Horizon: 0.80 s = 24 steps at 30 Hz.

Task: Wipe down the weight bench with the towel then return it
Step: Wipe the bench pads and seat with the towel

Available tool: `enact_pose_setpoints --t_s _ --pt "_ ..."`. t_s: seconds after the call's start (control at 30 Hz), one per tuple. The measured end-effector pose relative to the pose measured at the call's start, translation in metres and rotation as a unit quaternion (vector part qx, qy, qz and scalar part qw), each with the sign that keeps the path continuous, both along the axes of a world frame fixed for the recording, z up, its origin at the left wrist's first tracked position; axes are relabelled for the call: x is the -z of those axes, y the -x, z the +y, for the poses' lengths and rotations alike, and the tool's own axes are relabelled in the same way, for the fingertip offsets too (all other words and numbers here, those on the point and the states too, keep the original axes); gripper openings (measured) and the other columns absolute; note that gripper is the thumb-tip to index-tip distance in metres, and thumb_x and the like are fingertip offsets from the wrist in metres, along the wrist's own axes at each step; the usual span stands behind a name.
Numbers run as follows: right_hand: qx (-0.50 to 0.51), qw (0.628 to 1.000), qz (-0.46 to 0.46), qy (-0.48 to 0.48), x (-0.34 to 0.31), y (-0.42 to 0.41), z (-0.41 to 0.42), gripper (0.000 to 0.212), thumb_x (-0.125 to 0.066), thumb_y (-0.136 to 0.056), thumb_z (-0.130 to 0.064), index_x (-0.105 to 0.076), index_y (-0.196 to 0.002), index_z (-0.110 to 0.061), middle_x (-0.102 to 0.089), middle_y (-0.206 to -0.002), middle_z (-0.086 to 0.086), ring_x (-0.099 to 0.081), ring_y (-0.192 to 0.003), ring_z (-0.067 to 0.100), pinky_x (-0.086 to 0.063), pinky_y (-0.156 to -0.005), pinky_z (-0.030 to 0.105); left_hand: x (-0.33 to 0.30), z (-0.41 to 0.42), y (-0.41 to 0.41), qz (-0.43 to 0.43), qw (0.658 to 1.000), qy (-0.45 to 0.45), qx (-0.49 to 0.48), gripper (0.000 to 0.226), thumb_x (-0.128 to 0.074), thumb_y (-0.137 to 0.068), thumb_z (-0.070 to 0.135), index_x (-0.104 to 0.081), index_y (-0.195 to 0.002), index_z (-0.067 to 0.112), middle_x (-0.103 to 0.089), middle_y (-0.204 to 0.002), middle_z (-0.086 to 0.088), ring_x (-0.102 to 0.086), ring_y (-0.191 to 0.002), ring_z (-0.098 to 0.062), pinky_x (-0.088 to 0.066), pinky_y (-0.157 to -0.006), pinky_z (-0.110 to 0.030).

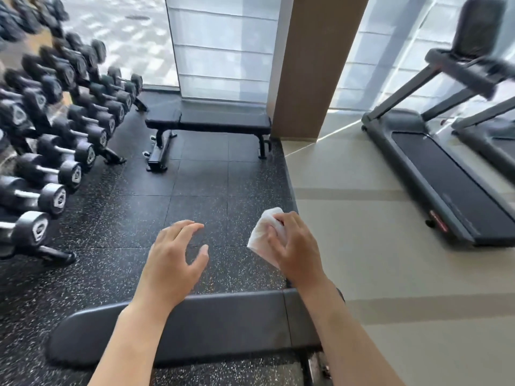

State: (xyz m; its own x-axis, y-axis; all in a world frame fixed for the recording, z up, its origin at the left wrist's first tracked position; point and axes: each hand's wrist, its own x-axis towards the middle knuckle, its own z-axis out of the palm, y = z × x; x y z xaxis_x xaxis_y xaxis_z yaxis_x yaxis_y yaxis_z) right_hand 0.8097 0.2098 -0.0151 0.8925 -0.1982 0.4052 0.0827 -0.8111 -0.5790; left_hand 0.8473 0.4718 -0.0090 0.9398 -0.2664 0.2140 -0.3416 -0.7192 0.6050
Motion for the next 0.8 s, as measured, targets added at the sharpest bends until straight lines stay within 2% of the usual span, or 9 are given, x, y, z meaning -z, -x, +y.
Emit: enact_pose_setpoints --t_s 0.2,0.33,0.43,0.57,0.8 --pt "-0.060 0.998 -0.019 0.010 -0.041 -0.017 -0.027 0.013 -0.061 -0.099 -0.031 -0.058 -0.108 -0.022 -0.053 -0.102 -0.013 -0.051 -0.090 0.007 -0.039 -0.071 0.025 -0.042 -0.015 0.014 -0.041 0.997 -0.038 -0.049 0.060 -0.048 -0.090 0.057 -0.061 -0.138 0.025 -0.056 -0.142 0.003 -0.044 -0.137 -0.019 -0.041 -0.116 -0.052" --pt "-0.102 0.994 -0.026 0.009 -0.058 -0.026 -0.036 0.015 -0.060 -0.100 -0.034 -0.057 -0.111 -0.024 -0.054 -0.105 -0.015 -0.053 -0.091 0.007 -0.041 -0.071 0.025 -0.059 -0.018 0.029 -0.063 0.989 -0.078 -0.108 0.064 -0.048 -0.090 0.059 -0.060 -0.141 0.022 -0.055 -0.146 0.000 -0.044 -0.141 -0.025 -0.039 -0.117 -0.057" --pt "-0.136 0.990 -0.034 -0.003 -0.064 -0.032 -0.036 0.016 -0.059 -0.100 -0.034 -0.056 -0.112 -0.024 -0.054 -0.105 -0.015 -0.054 -0.091 0.008 -0.046 -0.074 0.030 -0.068 -0.015 0.048 -0.071 0.979 -0.098 -0.162 0.069 -0.048 -0.089 0.061 -0.057 -0.146 0.023 -0.051 -0.154 -0.003 -0.038 -0.148 -0.028 -0.035 -0.119 -0.061" --pt "-0.181 0.983 -0.029 -0.020 -0.063 -0.035 -0.025 0.016 -0.058 -0.100 -0.034 -0.054 -0.114 -0.027 -0.054 -0.107 -0.015 -0.054 -0.090 0.009 -0.051 -0.078 0.038 -0.075 -0.005 0.082 -0.049 0.964 -0.123 -0.230 0.075 -0.042 -0.089 0.066 -0.050 -0.152 0.026 -0.043 -0.162 -0.005 -0.031 -0.153 -0.028 -0.030 -0.122 -0.060" --pt "-0.253 0.967 -0.010 -0.032 -0.052 -0.016 0.016 0.017 -0.058 -0.100 -0.035 -0.053 -0.114 -0.028 -0.055 -0.110 -0.015 -0.056 -0.093 0.012 -0.052 -0.079 0.042 -0.083 0.025 0.142 -0.035 0.933 -0.149 -0.326 0.073 -0.041 -0.090 0.067 -0.047 -0.153 0.030 -0.040 -0.163 -0.001 -0.029 -0.154 -0.026 -0.030 -0.122 -0.060"
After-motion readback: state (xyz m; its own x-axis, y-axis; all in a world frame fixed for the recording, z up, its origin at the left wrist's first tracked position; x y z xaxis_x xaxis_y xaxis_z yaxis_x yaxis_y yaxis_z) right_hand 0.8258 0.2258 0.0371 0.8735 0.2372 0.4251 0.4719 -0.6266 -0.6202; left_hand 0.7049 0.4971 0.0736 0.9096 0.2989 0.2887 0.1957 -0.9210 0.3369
